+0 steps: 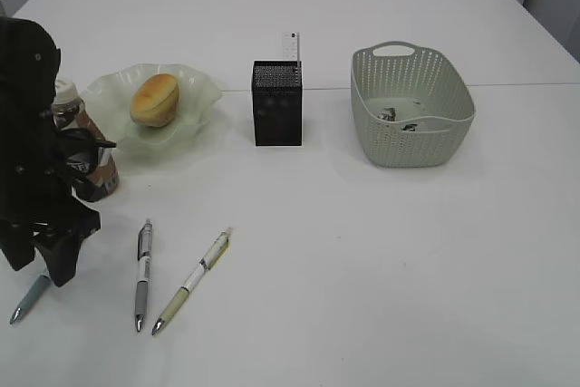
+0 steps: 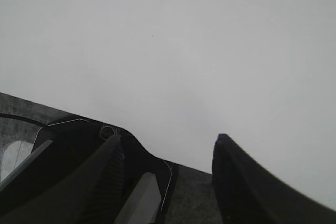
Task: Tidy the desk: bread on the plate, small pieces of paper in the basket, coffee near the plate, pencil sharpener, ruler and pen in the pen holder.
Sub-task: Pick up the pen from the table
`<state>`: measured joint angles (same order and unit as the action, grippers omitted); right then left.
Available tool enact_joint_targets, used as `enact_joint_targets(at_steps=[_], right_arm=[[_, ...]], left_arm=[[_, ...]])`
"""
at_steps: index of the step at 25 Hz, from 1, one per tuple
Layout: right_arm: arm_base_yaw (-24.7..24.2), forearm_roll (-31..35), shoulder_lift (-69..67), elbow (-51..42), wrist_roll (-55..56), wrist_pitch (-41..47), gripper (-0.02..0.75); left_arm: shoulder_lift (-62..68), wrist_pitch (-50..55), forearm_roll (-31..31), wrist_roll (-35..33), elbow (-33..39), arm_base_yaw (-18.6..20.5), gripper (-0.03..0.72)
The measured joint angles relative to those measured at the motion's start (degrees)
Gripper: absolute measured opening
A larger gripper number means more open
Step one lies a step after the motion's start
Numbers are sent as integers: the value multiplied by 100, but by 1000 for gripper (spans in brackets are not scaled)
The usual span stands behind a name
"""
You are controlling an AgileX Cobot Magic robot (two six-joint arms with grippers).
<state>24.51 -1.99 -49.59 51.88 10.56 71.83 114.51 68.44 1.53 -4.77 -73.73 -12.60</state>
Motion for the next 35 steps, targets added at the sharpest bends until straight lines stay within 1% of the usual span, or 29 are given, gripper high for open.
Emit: enact_joint_targets(at_steps=[6,12,20,24,31,35], right_arm=[[0,0,0,0,0,0,428],[0,0,0,0,0,0,428],[0,0,0,0,0,0,428],[0,0,0,0,0,0,428],[0,0,0,0,0,0,428],[0,0,0,0,0,0,428]], left_arm=[[0,-36,-12,76,-9,0,456],[0,-281,-185,98,14,0,456],[-504,-1160,-153,102,735,0,456],[-645,-1519,-153,102,798,0,456],[-661,-1652,-153,102,836,0,456],[-723,-1875,-153,102,1211,0,456]])
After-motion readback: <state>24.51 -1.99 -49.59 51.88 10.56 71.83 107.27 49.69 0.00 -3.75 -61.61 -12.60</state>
